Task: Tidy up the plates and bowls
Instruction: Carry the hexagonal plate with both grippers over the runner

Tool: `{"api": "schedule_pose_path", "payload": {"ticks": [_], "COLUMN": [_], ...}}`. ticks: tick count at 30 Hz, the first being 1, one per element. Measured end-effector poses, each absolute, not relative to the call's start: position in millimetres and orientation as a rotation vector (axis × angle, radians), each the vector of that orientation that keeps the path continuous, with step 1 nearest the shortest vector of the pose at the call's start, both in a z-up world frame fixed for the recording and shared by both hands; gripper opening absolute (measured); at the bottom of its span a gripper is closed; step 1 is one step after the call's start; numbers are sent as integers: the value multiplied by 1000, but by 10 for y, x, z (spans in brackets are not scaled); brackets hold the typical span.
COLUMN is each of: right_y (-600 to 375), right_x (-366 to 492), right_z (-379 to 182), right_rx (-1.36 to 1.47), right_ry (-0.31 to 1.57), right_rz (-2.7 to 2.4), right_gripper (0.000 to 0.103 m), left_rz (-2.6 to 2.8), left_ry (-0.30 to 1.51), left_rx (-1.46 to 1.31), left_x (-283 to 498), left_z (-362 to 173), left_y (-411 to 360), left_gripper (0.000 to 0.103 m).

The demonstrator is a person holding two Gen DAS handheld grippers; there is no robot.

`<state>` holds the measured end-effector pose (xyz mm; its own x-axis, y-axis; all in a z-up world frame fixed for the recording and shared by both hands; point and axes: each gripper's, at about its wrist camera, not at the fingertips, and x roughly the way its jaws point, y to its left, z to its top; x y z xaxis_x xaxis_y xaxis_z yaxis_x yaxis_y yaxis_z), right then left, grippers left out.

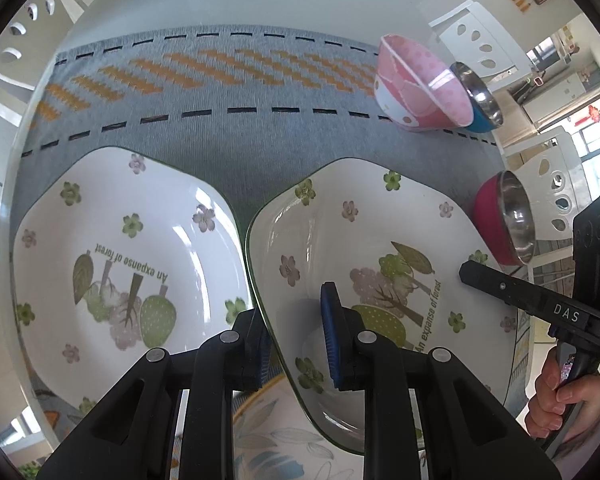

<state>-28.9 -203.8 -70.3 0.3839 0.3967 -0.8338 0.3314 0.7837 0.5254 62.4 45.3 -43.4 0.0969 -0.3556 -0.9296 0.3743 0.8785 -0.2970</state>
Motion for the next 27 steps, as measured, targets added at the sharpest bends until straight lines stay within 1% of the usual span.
{"api": "schedule_pose_path", "payload": {"ticks": [12,27], "right_y": [-1809,-1473], "right_x": [-706,-1075], "right_z": [-579,-589], "right_rx": [686,663], "right_ry": [1184,1207], "right_rz": [93,156], "right_gripper": [13,13], "left_rz": [-503,-458], "left_ry": [1347,1352], "left_rx": [12,-19], "left_x": [137,-317], "left_z": [-280,-284], "left_y": [697,1021], "left_gripper": [19,19]}}
